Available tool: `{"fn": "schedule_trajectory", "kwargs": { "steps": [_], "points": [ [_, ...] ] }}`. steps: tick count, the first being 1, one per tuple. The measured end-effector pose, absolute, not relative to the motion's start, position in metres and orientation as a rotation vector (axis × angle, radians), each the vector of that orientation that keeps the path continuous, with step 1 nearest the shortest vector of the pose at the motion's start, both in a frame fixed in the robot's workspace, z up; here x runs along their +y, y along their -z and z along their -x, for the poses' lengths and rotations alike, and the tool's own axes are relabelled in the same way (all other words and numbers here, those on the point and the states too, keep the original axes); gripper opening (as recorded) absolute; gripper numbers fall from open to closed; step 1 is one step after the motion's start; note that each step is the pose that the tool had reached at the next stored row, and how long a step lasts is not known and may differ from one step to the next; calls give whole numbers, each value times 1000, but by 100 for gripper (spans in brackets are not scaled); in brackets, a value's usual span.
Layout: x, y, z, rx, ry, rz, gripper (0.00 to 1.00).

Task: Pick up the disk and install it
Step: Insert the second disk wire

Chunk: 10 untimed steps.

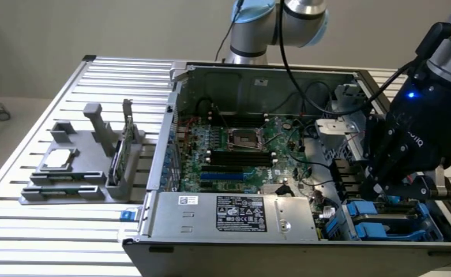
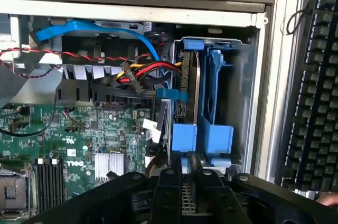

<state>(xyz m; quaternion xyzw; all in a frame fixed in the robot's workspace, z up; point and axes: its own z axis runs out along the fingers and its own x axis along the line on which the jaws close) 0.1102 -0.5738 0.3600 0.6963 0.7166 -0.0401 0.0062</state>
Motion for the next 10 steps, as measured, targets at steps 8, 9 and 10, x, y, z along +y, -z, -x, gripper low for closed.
{"fn": "schedule_trajectory", "kwargs": {
  "steps": [8, 9, 10],
  "points": [
    [-574, -360, -110, 2244, 123, -2180, 11],
    [-574, -360, -110, 2244, 123, -2180, 11],
    [-574, -360, -110, 2244, 123, -2180, 11]
  ]
}}
